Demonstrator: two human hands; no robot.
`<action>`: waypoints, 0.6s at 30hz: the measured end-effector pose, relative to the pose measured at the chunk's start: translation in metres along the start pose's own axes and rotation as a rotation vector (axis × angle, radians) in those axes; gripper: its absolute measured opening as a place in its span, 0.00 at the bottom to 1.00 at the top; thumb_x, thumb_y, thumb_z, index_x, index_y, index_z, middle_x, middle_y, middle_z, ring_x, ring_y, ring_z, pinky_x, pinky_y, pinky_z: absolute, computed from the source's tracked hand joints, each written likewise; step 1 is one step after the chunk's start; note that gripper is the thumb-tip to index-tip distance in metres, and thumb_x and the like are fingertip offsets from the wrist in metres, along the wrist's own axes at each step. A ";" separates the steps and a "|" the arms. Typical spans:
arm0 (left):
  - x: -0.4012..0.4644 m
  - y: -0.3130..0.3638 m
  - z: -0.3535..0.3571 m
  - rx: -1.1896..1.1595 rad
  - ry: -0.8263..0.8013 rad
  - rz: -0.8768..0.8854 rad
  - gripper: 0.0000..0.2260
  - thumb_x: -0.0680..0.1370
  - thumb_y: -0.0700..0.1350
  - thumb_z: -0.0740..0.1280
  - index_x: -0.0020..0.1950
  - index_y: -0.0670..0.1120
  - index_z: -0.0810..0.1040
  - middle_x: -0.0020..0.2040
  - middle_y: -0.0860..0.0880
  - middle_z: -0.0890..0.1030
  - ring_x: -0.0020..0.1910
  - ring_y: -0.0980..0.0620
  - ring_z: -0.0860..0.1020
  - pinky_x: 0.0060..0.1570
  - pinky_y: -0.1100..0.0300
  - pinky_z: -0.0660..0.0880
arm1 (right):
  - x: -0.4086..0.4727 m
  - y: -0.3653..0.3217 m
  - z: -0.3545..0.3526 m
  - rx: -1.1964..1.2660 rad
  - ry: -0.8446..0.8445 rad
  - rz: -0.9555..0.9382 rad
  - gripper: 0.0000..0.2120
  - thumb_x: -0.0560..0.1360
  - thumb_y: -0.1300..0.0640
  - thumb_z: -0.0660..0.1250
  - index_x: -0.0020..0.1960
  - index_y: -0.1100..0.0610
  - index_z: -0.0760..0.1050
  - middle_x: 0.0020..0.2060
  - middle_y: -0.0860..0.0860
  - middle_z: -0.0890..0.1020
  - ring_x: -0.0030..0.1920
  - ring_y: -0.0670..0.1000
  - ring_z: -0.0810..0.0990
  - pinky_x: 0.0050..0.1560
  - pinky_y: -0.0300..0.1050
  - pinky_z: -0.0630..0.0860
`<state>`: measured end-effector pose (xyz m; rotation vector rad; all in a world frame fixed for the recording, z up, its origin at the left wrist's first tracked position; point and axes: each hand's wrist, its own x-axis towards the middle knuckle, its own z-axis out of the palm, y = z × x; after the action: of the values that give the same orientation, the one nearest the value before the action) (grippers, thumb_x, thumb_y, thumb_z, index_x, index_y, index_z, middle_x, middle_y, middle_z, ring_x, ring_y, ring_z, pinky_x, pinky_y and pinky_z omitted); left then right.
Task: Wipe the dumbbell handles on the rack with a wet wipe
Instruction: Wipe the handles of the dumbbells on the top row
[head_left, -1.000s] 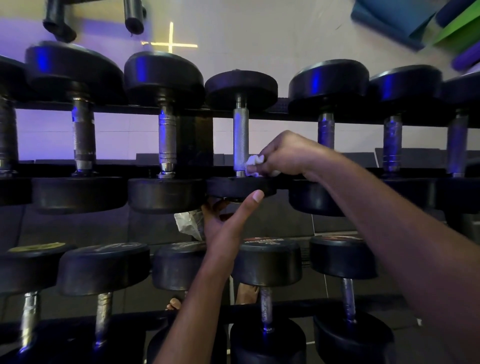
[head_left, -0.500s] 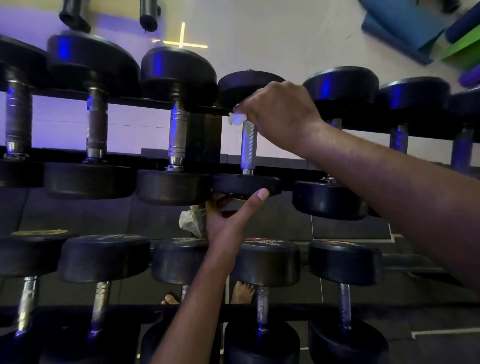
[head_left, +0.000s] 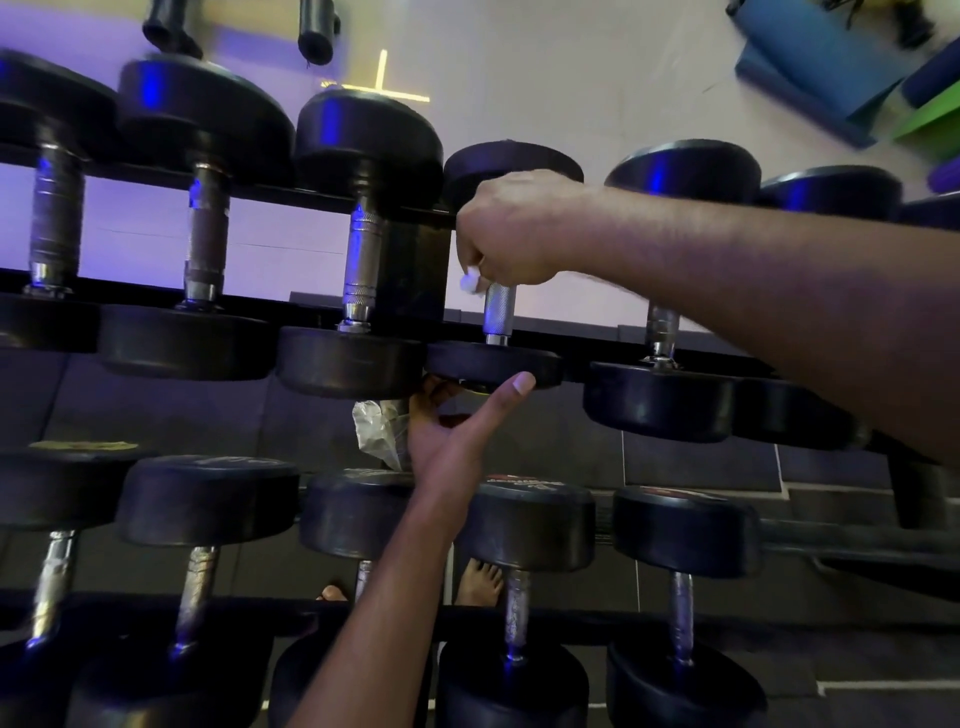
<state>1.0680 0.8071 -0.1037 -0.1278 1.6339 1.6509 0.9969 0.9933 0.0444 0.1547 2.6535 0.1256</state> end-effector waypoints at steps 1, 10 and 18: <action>0.000 -0.002 0.001 -0.015 0.010 0.007 0.42 0.60 0.65 0.89 0.69 0.49 0.82 0.63 0.51 0.87 0.65 0.50 0.85 0.70 0.42 0.80 | 0.002 0.000 0.002 0.026 -0.008 -0.018 0.04 0.80 0.55 0.68 0.46 0.49 0.78 0.40 0.51 0.77 0.42 0.56 0.75 0.47 0.52 0.79; -0.003 -0.008 0.012 -0.062 0.051 0.073 0.48 0.62 0.66 0.87 0.76 0.50 0.75 0.68 0.51 0.85 0.67 0.53 0.83 0.71 0.46 0.79 | -0.017 0.006 0.042 0.546 -0.045 -0.024 0.05 0.78 0.49 0.72 0.46 0.48 0.86 0.39 0.47 0.85 0.43 0.49 0.83 0.48 0.48 0.80; -0.004 -0.020 0.035 -0.008 0.148 0.114 0.60 0.59 0.61 0.90 0.85 0.55 0.63 0.78 0.55 0.75 0.74 0.57 0.76 0.69 0.65 0.76 | -0.039 0.025 0.107 0.992 0.810 0.313 0.06 0.81 0.51 0.73 0.54 0.50 0.88 0.37 0.37 0.84 0.38 0.39 0.83 0.39 0.36 0.76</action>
<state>1.0979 0.8333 -0.1121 -0.1668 1.7744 1.7701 1.0830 1.0199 -0.0294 1.0123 3.1624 -1.2906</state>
